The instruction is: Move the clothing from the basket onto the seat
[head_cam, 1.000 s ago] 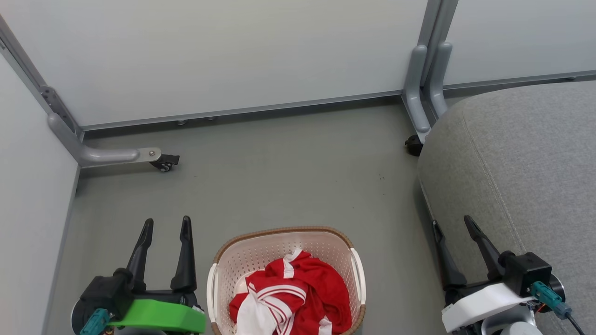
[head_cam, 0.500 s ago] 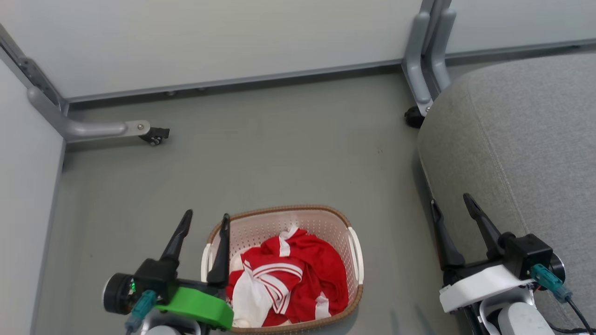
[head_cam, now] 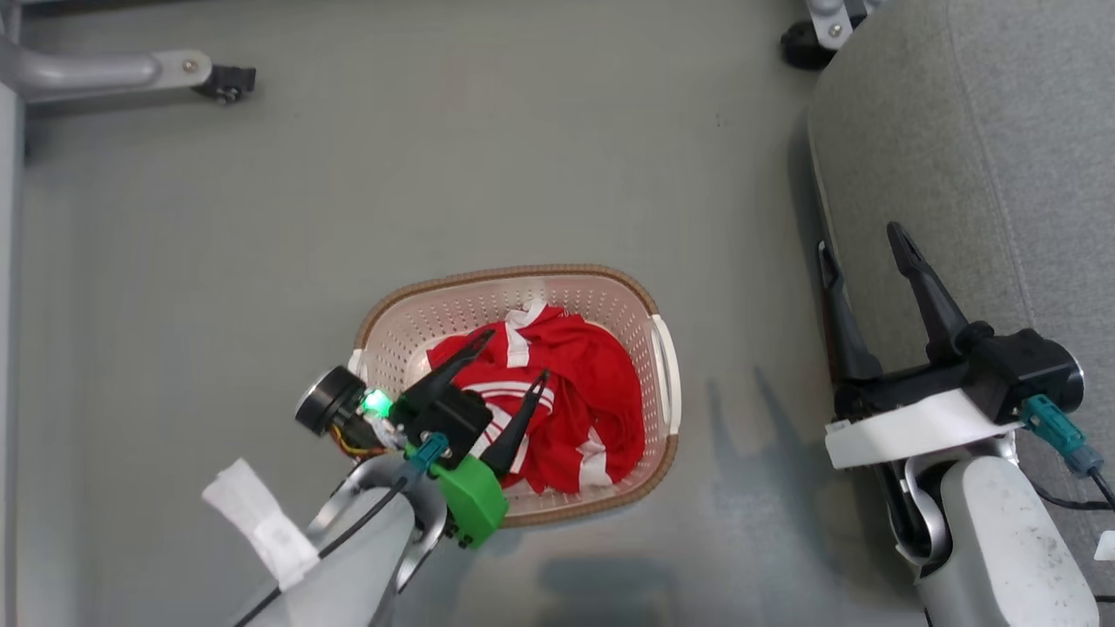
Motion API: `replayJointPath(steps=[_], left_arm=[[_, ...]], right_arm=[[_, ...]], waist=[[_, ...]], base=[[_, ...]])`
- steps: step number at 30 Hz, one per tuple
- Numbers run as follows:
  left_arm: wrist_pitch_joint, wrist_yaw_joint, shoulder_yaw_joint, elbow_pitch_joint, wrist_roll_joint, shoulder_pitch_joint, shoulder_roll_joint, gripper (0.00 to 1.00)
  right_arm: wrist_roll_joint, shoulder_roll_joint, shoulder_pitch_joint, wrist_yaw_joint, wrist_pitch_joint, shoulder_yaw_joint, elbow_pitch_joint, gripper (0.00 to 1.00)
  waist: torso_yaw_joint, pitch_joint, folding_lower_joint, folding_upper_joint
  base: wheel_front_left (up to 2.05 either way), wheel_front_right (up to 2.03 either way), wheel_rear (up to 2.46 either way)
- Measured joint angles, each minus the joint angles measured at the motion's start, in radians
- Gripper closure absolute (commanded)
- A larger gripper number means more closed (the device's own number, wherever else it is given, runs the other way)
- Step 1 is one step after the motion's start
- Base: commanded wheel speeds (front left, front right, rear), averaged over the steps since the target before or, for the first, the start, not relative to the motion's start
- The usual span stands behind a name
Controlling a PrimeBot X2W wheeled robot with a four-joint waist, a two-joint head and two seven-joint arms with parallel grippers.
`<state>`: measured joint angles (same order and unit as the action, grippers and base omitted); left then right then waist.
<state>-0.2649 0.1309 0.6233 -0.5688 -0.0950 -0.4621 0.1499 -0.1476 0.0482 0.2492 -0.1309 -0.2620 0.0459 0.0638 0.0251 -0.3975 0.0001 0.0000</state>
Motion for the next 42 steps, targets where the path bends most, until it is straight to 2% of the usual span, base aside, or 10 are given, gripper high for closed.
replayJointPath(steps=[6, 12, 21, 26, 42], left_arm=[[0.0, 0.0, 0.169, -0.122, 0.006, -0.179, 0.02, 0.0], [0.0, 0.0, 0.329, -0.332, 0.044, -0.336, 0.016, 0.0], [0.0, 0.0, 0.414, -0.54, 0.055, -0.504, -0.02, 0.0], [0.019, -0.044, 0.423, -0.652, 0.071, -0.572, -0.024, 0.0], [0.032, -0.06, 0.454, -0.709, 0.068, -0.616, -0.023, 0.0]], right_arm=[[0.002, 0.001, 0.045, 0.0, 0.0, -0.013, -0.031, 0.0], [-0.02, 0.001, 0.089, 0.0, 0.0, -0.016, -0.063, 0.0], [-0.075, 0.001, 0.139, 0.0, 0.0, -0.02, -0.096, 0.0], [-0.116, 0.001, 0.154, 0.0, 0.0, -0.017, -0.096, 0.0], [-0.161, 0.001, 0.182, 0.0, 0.0, 0.038, -0.123, 0.0]], waist=[[0.011, -0.13, 0.0001, 0.0], [0.028, -0.262, 0.0001, 0.0], [0.058, -0.433, 0.0, 0.0], [0.077, -0.508, 0.0, 0.0], [0.135, -0.641, 0.0, 0.0]], base=[[0.0, 0.0, 0.0], [0.0, 0.0, 0.0], [0.0, 0.0, 0.0], [0.0, 0.0, 0.0], [0.0, 0.0, 0.0]])
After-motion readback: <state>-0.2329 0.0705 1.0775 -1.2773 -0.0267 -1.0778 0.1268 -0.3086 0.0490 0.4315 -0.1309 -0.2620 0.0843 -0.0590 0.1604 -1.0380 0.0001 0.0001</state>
